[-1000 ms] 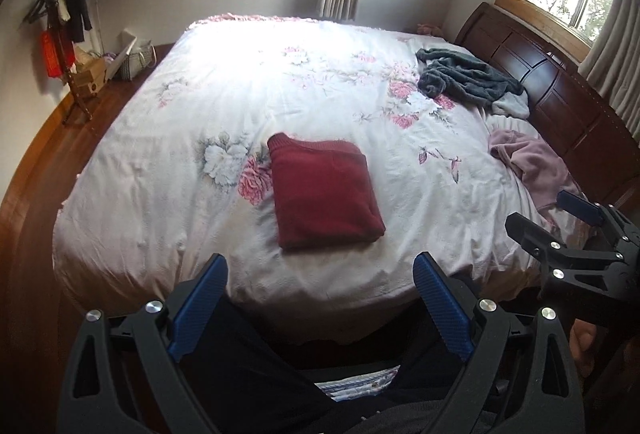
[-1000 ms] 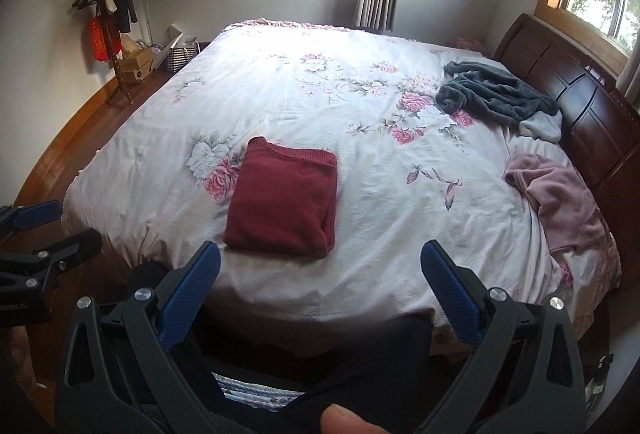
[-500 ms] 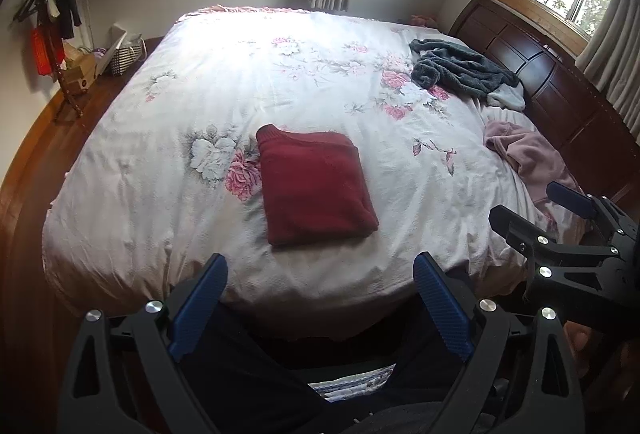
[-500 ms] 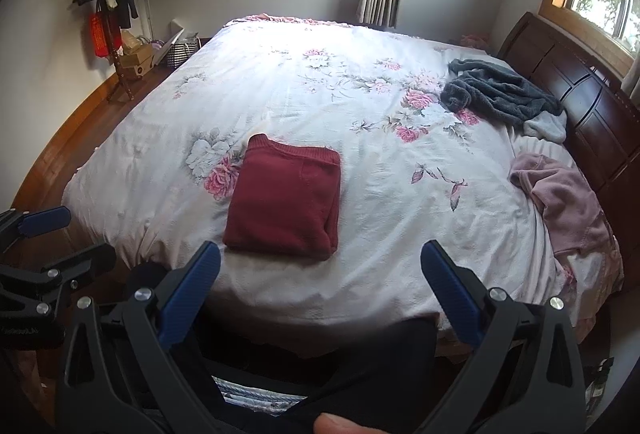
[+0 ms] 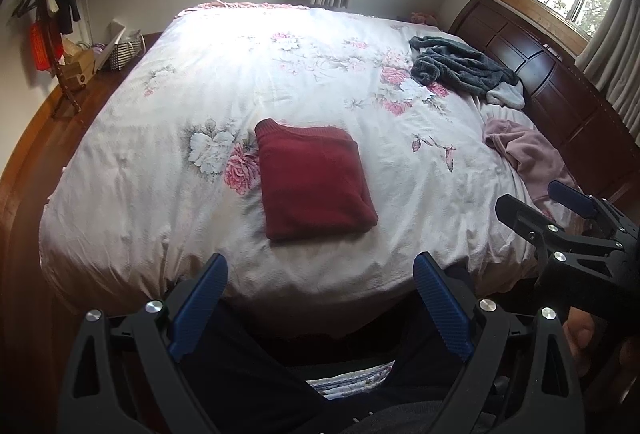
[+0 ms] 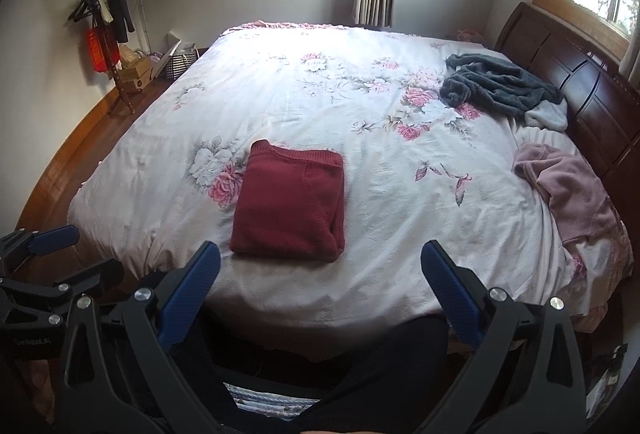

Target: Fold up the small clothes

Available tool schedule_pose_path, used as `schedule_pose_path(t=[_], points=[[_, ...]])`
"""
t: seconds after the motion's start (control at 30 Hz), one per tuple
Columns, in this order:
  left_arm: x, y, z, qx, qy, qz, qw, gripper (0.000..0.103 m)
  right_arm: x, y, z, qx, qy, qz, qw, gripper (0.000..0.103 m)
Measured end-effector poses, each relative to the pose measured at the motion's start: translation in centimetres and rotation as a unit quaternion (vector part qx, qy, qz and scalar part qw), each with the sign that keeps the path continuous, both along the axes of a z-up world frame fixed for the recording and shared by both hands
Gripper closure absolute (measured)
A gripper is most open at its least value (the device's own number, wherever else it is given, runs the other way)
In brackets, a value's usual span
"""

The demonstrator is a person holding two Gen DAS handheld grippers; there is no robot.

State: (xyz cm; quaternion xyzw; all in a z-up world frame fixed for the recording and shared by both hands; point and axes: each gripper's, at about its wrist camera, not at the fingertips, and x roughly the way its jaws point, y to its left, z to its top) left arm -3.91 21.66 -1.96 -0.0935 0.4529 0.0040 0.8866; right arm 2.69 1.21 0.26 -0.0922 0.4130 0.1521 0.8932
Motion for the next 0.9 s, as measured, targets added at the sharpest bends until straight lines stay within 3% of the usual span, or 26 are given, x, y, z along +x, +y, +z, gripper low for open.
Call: schedule_pose_path(t=[0.9], points=[[-0.11,-0.16,-0.15,0.002,0.004,0.000,1.0000,0.009,0.00,0.27,-0.05,-0.002,-0.003,-0.005,1.000,0.003]])
